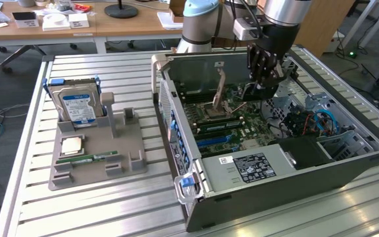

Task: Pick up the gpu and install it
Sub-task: 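Insert the gpu into the slot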

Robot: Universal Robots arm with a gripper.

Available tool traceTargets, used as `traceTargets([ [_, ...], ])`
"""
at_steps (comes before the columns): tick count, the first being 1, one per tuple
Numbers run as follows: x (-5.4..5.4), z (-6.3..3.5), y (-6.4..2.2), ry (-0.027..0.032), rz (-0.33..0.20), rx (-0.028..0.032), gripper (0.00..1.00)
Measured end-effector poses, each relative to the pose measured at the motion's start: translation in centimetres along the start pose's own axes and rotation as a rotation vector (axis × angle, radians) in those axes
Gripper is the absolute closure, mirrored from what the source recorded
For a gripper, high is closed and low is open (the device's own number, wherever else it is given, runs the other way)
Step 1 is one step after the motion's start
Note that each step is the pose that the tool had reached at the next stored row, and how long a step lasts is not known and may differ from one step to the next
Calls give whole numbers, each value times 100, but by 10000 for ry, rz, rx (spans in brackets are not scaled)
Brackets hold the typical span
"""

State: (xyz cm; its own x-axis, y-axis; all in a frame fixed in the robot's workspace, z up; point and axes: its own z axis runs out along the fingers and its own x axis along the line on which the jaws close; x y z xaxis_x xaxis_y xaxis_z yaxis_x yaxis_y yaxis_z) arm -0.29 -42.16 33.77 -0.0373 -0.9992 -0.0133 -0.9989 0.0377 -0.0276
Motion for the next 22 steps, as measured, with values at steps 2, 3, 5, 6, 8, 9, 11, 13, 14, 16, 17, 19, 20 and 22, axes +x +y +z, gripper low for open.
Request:
traceTargets([
  [2,0,24,1,-1,0,-3,74],
  [3,0,35,1,-1,0,-5,74],
  [5,1,60,2,0,0,-8,74],
  [6,1,73,3,0,0,-9,74],
  [8,1,99,4,0,-1,-11,74],
  [9,2,111,5,0,-1,-11,74],
  [11,2,130,6,-1,0,-13,74],
  [13,2,134,6,3,1,-20,74],
  [14,2,134,6,4,2,-21,74],
  [16,2,136,6,1,0,-21,74],
  [17,2,136,6,0,0,-21,74],
  [19,3,137,6,-2,0,-20,74],
  [20,6,137,6,-3,-1,-20,74],
  [22,15,136,6,1,-5,-21,74],
])
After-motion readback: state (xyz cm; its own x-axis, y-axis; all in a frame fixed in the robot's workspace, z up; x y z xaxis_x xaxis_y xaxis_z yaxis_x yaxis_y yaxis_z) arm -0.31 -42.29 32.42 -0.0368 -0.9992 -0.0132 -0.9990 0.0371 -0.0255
